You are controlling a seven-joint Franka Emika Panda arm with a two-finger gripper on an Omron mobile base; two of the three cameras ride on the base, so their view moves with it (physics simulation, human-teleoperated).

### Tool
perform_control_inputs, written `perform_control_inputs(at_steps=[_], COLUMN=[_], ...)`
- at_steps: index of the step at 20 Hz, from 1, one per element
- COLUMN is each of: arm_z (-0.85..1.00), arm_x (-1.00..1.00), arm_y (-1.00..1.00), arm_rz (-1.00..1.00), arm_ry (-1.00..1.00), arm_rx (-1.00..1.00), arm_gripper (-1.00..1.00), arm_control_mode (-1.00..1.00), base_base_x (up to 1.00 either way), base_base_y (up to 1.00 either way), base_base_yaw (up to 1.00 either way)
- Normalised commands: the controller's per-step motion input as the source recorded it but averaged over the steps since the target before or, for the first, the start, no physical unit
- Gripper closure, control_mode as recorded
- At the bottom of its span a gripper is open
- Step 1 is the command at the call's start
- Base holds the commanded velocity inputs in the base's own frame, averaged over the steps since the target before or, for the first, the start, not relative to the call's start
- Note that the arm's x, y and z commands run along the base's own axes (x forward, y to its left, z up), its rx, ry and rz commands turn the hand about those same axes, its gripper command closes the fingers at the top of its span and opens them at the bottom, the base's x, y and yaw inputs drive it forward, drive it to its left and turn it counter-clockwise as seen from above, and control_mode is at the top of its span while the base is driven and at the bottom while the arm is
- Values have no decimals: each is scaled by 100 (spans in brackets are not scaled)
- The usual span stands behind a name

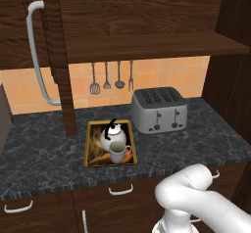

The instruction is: Pick the kettle from the counter and place it on the tray. Then pick the mug from the cabinet and place it on the tray. Then close the cabinet doors.

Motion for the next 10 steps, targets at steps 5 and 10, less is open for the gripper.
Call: perform_control_inputs(at_steps=[5, 10], arm_z=[35, 20], arm_x=[0, 2], arm_y=[25, 59], arm_rz=[-1, 0], arm_ry=[0, 0], arm_rx=[1, 0], arm_gripper=[100, 100], arm_control_mode=[-100, -100], base_base_x=[0, 0], base_base_y=[0, 0], base_base_yaw=[0, 0])
